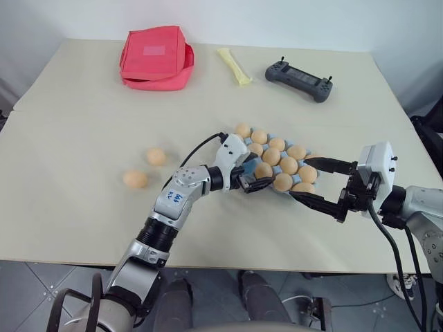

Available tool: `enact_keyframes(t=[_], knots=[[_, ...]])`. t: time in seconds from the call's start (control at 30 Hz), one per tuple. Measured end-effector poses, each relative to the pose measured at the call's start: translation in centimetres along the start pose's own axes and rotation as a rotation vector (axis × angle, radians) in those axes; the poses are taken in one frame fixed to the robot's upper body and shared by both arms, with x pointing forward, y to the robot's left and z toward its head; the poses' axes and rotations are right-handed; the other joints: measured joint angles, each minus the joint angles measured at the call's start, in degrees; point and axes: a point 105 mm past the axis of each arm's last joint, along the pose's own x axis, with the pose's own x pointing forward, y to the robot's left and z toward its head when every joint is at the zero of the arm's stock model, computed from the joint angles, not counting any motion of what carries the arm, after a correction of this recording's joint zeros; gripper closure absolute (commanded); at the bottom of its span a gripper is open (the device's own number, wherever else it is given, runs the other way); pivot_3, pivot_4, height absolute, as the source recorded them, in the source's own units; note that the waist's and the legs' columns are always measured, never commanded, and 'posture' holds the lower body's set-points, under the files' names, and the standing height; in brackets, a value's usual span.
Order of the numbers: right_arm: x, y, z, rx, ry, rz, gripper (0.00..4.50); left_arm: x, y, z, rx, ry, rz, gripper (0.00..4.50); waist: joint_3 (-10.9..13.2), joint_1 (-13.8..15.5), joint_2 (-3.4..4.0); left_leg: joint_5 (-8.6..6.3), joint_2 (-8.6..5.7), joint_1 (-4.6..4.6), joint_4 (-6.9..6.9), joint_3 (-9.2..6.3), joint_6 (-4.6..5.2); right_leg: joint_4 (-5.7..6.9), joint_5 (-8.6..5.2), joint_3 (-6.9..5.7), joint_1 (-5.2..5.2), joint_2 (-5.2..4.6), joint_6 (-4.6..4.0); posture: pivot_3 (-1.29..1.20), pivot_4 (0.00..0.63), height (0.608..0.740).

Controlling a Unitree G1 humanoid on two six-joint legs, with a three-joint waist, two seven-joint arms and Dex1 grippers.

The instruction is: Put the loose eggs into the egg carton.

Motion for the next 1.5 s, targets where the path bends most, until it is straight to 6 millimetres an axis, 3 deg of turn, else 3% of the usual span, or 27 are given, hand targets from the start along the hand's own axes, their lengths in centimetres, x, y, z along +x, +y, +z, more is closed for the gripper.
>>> enact_keyframes(t=[0.17,0.3,0.4,0.5,0.63,0.8,0.93,1.23,1.5], knots=[[0.1,-0.1,0.2,-0.008,-0.006,0.001,0.0,-0.2,0.1,1.2,0.023,-0.046,0.022,0.02,0.0,0.0,0.0,0.0,0.0,0.0,0.0,0.0,0.0,0.0,0.01,0.0,0.0,0.0,0.02,0.0,0.15,0.74],[0.3,-0.3,0.4,-0.011,-0.012,0.008,0.0,-2.6,-0.8,2.2,0.02,-0.095,-0.005,0.02,0.0,-0.3,0.02,0.0,0.03,0.05,-0.13,0.0,0.0,0.04,0.04,-0.01,-0.02,0.01,0.08,0.0,0.15,0.74],[0.6,-0.5,0.5,-0.008,-0.015,0.018,0.0,-5.6,-0.6,1.3,-0.016,-0.077,0.046,0.02,0.0,-0.2,0.03,0.0,0.03,0.08,-0.17,-0.02,0.0,0.13,0.11,-0.02,-0.06,0.01,0.21,0.0,0.15,0.74],[1.1,-0.5,0.6,-0.011,-0.026,0.05,0.0,-11.2,-0.1,0.0,-0.053,-0.018,0.129,0.02,0.0,-0.8,0.03,0.0,0.08,0.09,-0.26,0.0,0.0,0.17,0.07,-0.02,-0.12,0.02,0.15,0.0,0.15,0.74],[1.6,-0.6,0.4,0.001,-0.022,0.081,0.0,-16.4,1.1,0.9,-0.059,-0.002,0.249,0.02,0.0,-0.1,0.04,0.01,0.05,0.06,-0.12,-0.01,0.01,0.12,-0.34,-0.04,-0.08,-0.03,-0.64,0.0,0.15,0.74],[1.9,-0.9,0.0,0.006,-0.018,0.106,0.0,-23.1,2.7,0.4,-0.082,0.087,0.452,0.02,0.1,-0.5,0.0,-0.02,0.06,0.04,-0.09,0.05,-0.02,0.02,-0.36,-0.03,-0.07,-0.06,-0.66,0.0,0.15,0.74],[2.1,-1.2,-0.1,0.005,-0.026,0.116,0.0,-26.3,2.7,-0.4,-0.111,0.147,0.541,0.02,0.1,-0.6,0.0,-0.03,0.06,0.05,-0.15,0.06,-0.03,0.01,-0.37,-0.03,-0.1,-0.07,-0.69,0.0,0.15,0.74],[2.4,-1.4,-0.5,0.003,-0.022,0.138,0.0,-29.4,3.7,-1.2,-0.128,0.157,0.682,0.02,0.1,-0.8,-0.02,-0.03,0.07,0.05,-0.31,0.08,-0.04,-0.04,-0.38,-0.04,-0.14,-0.08,-0.72,0.0,0.15,0.74],[2.5,-1.6,-0.4,-0.01,-0.025,0.141,0.0,-27.4,5.9,-2.2,-0.114,0.202,0.662,0.02,0.1,-1.3,-0.02,-0.03,0.06,0.06,-0.59,0.09,-0.04,-0.04,-0.33,-0.04,-0.22,-0.08,-0.62,0.0,0.15,0.74]])
